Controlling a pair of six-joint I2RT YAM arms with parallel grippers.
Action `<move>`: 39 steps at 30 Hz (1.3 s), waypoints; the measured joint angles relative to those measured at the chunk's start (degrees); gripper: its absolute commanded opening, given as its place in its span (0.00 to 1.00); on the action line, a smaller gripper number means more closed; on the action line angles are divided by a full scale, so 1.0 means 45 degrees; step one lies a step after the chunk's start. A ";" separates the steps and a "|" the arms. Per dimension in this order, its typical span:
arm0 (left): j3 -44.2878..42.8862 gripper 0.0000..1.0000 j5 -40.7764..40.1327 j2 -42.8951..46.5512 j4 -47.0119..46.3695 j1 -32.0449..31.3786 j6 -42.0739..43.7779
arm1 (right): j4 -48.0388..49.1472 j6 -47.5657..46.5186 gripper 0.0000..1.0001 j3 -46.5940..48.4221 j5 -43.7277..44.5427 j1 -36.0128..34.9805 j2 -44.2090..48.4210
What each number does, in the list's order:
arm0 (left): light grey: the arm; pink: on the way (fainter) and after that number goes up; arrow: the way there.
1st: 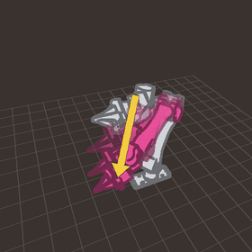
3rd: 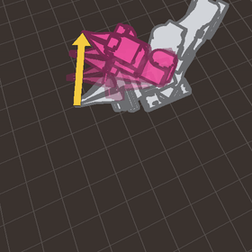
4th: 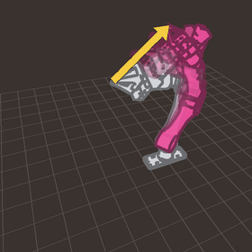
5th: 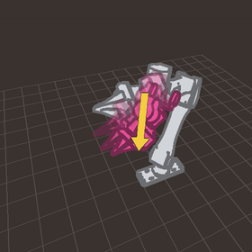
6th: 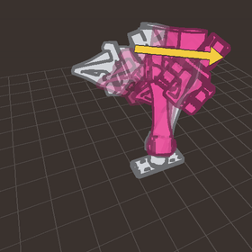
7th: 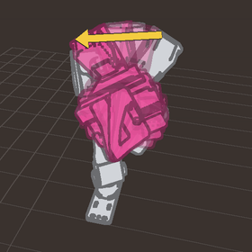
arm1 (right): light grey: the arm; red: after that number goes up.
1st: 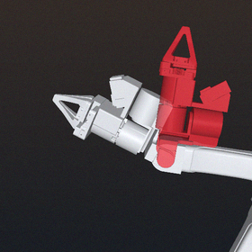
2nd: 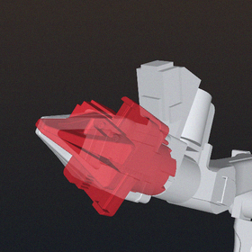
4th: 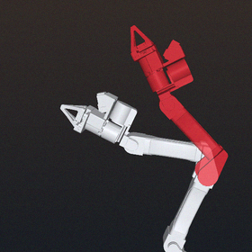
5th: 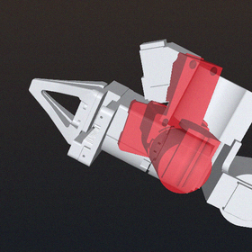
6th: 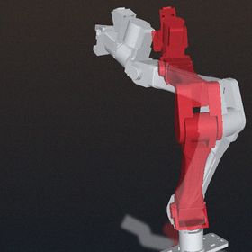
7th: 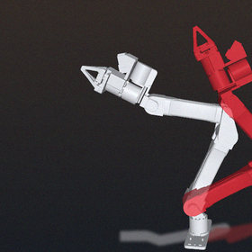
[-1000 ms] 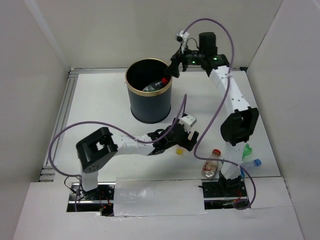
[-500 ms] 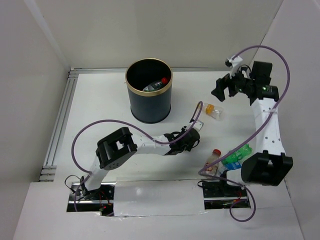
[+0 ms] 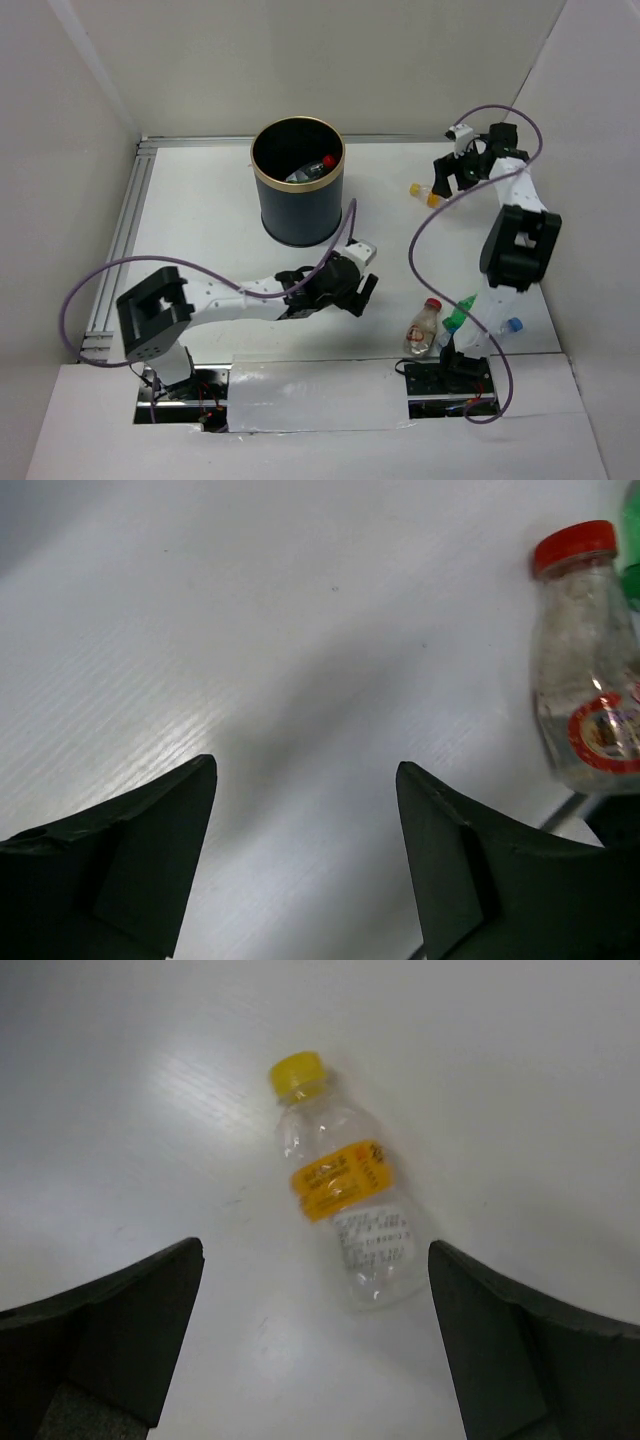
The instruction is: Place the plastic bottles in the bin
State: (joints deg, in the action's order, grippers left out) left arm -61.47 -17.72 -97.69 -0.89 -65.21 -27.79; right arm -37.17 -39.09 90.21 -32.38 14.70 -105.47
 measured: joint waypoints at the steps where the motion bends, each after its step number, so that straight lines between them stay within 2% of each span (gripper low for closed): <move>1: 0.0321 0.85 0.0092 0.0466 0.0102 -0.0019 -0.0170 | -0.0010 0.0078 1.00 0.0894 0.0151 -0.0029 -0.1127; 5: 0.1564 0.87 0.0199 0.2278 0.0282 -0.0311 -0.0588 | -0.0087 0.0019 1.00 0.3483 0.0787 -0.0185 -0.4483; 9: 0.2161 0.87 0.0087 0.3478 0.0602 -0.0811 -0.1025 | -0.0325 -0.0719 1.00 0.4459 0.1705 -0.0612 -0.5809; 11: 0.2278 0.87 -0.0053 0.3818 0.0733 -0.1035 -0.1268 | -0.0282 -0.1214 0.94 0.4639 0.2297 -0.0937 -0.6110; 12: 0.2297 0.87 -0.0126 0.3929 0.0860 -0.1117 -0.1331 | -0.0325 -0.1423 0.89 0.4614 0.2569 -0.1088 -0.6149; 13: 0.2307 0.87 -0.0185 0.4007 0.0991 -0.1180 -0.1457 | -0.0296 -0.1671 0.74 0.4541 0.2803 -0.1190 -0.6169; 16: 0.2307 0.87 -0.0364 0.4206 0.1326 -0.1326 -0.1651 | -0.0180 -0.2482 0.41 0.4061 0.3143 -0.1467 -0.6062; 17: 0.2307 0.87 -0.0403 0.4294 0.1394 -0.1336 -0.1739 | -0.0189 -0.2759 0.25 0.3900 0.3211 -0.1486 -0.5843; 20: 0.2399 0.87 -0.0486 0.4556 0.1413 -0.1355 -0.1938 | -0.0894 -0.3366 0.16 0.3434 0.2943 -0.1379 -0.5319; 23: 0.2681 0.87 -0.0389 0.4614 0.1195 -0.1355 -0.1982 | -0.2521 -0.3905 0.16 0.3808 0.1841 -0.1273 -0.5027; 27: 0.2919 0.87 0.0034 0.4245 0.0602 -0.1409 -0.1914 | -0.4391 -0.4235 0.16 0.5746 -0.1229 -0.1302 -0.3900; 29: 0.2919 0.87 0.0330 0.3803 0.0019 -0.1447 -0.1875 | -0.3706 -0.3623 0.16 0.6003 -0.2832 -0.1676 -0.2273; 31: 0.2919 0.87 0.0617 0.3419 -0.0359 -0.1472 -0.1851 | -0.1865 -0.2438 0.16 0.5547 -0.4138 -0.2419 -0.0301; 33: 0.2919 0.87 0.0855 0.3123 -0.0651 -0.1472 -0.1821 | 0.0165 -0.0986 0.19 0.5202 -0.5226 -0.3725 0.1501; 34: 0.2919 0.87 0.0986 0.2987 -0.0806 -0.1472 -0.1817 | 0.1515 0.0005 0.21 0.5498 -0.5989 -0.4979 0.2152; 35: 0.2919 0.87 0.1073 0.2900 -0.0923 -0.1472 -0.1812 | 0.1647 0.0087 0.21 0.5537 -0.6062 -0.5105 0.2186; 39: 0.2919 0.87 0.1399 0.2822 -0.1457 -0.1472 -0.1802 | 0.3138 0.2011 0.25 0.7844 -0.6868 -0.7344 0.1001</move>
State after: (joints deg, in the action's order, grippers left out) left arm -48.34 -11.42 -84.99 -7.44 -71.83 -35.90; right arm -23.05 -30.04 125.51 -63.29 -18.35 -100.97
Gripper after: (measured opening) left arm 0.865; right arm 0.613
